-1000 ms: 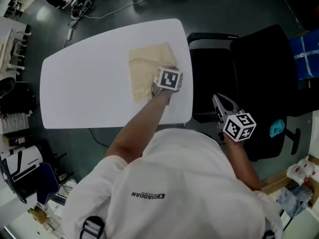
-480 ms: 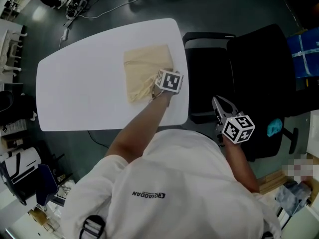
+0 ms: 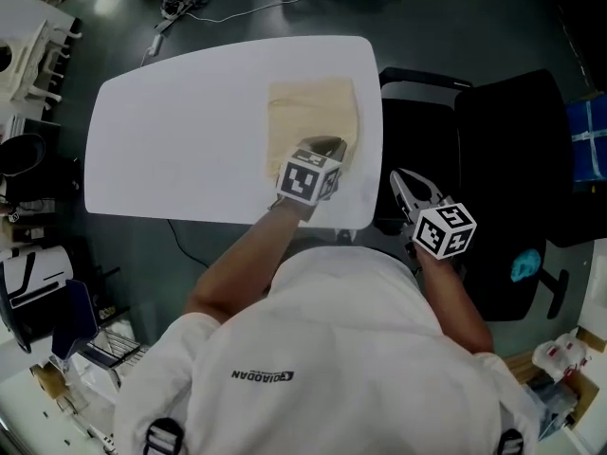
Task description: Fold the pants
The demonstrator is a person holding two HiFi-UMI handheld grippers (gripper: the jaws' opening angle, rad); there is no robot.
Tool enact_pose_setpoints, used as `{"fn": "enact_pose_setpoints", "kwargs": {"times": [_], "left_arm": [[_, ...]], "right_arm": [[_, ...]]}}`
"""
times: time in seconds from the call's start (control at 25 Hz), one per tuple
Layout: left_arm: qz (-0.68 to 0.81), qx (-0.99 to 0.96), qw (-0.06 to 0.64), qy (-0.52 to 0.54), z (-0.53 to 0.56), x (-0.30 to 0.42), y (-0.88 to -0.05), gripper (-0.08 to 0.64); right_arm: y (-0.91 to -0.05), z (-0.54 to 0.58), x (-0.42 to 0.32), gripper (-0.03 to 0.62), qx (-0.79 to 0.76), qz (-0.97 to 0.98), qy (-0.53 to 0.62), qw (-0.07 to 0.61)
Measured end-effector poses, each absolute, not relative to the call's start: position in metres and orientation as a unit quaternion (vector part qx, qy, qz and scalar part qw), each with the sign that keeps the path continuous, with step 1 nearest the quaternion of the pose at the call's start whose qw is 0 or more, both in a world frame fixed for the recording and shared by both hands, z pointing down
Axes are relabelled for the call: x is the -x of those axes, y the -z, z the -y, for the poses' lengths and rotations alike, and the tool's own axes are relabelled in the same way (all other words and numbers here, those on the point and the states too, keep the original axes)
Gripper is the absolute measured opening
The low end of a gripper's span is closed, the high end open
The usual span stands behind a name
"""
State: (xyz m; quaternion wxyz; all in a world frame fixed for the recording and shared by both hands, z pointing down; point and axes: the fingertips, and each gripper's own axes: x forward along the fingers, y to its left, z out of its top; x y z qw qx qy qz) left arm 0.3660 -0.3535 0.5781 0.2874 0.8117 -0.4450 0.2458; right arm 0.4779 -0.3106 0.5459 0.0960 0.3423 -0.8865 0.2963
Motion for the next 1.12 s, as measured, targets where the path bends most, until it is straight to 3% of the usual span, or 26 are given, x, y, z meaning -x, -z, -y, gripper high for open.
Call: {"fn": "enact_pose_setpoints", "kwargs": {"times": [0.52, 1.12], "left_arm": [[0.480, -0.811, 0.309, -0.132, 0.168, -0.264, -0.516, 0.028], [0.463, -0.835, 0.282, -0.094, 0.054, -0.279, -0.467, 0.028]], "right_arm": [[-0.502, 0.189, -0.383, 0.017, -0.266, 0.929, -0.240, 0.096], [-0.480, 0.075, -0.385, 0.017, -0.262, 0.931, -0.220, 0.125]]}}
